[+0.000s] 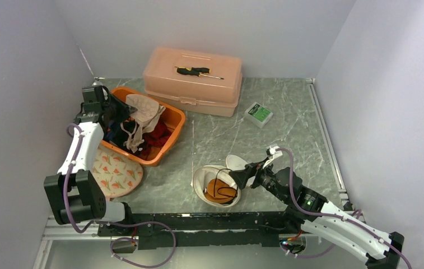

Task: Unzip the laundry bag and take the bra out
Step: Place the bra in the bin.

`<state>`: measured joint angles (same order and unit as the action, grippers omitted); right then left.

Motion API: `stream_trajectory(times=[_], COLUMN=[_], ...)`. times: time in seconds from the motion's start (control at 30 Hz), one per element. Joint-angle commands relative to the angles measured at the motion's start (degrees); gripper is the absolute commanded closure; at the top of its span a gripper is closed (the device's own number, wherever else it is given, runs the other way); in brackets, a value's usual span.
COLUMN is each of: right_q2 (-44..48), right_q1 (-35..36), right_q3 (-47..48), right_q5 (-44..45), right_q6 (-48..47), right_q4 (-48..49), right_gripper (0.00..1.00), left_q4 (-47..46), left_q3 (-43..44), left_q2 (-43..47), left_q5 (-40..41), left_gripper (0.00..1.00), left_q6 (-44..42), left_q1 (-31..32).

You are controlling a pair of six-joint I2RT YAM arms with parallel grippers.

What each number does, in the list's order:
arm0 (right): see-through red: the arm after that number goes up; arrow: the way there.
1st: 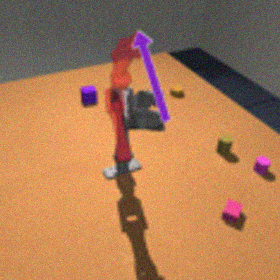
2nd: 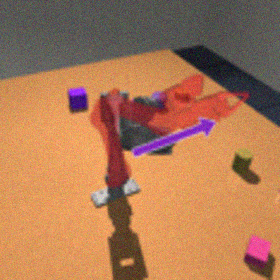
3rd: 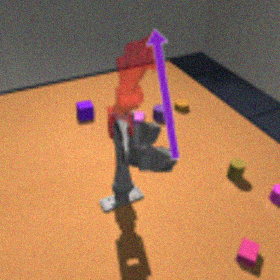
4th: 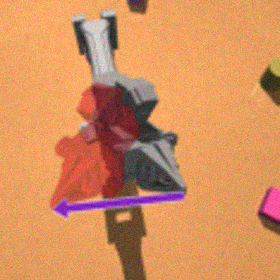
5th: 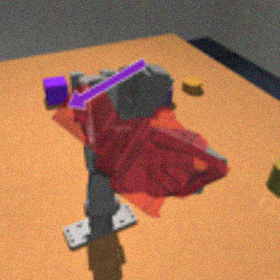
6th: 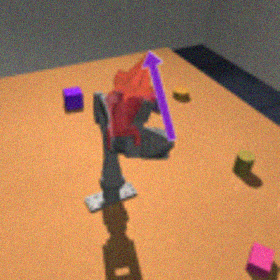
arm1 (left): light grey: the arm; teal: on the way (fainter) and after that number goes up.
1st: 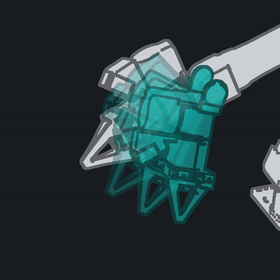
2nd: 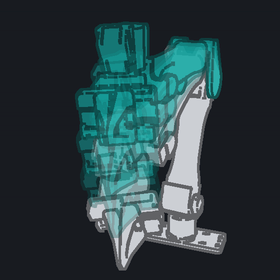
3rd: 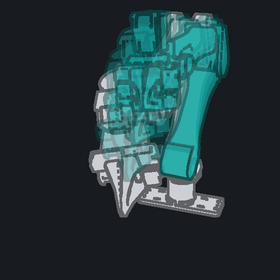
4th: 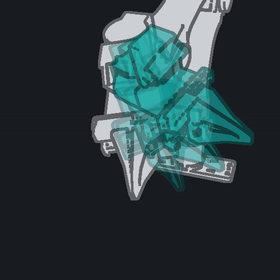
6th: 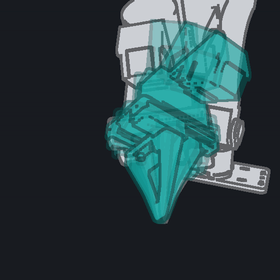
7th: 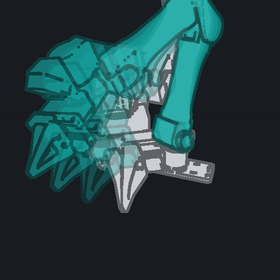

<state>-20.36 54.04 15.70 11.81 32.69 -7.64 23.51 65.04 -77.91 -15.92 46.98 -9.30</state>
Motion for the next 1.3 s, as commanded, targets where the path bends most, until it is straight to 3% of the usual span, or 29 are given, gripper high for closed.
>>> stream_trajectory(times=[0.0,0.37,0.6,0.67,0.83,0.97,1.1,1.27], right_q2=[0.6,-2.2,-3.5,-3.4,-2.1,-1.7,-2.5,-4.6], right_q1=[0.0,0.0,0.1,0.1,0.1,0.1,0.0,0.1], right_q3=[-0.4,-0.2,0.7,1.2,2.3,3.4,4.4,4.8], right_q5=[-0.6,-1.0,-1.8,-1.6,-0.8,0.0,0.3,0.6], right_q6=[0.2,-0.4,-1.2,-1.4,-2.3,-3.1,-3.9,-4.4], right_q4=[2.6,5.0,6.2,5.4,3.1,1.8,1.3,2.2], right_gripper=[0.06,0.06,0.06,0.06,0.06,0.06,0.06,0.06], left_q4=[-7.9,0.3,-1.8,-1.4,2.3,6.7,8.6,2.1], left_q3=[-1.3,-4.5,-8.1,-8.1,-4.9,-1.3,-0.5,-3.5], left_q2=[-2.0,-4.3,-4.5,-4.1,-0.9,3.3,8.2,10.6], left_q5=[-6.4,2.9,2.2,2.4,3.5,7.6,14.2,5.1], left_gripper=[0.97,0.97,0.97,0.89,0.49,0.34,0.33,0.50], left_q6=[2.1,-6.1,-7.0,-7.1,-8.4,-9.7,-11.2,-10.3], left_q1=[0.2,0.1,0.1,0.1,0.2,0.2,1.0,7.4])
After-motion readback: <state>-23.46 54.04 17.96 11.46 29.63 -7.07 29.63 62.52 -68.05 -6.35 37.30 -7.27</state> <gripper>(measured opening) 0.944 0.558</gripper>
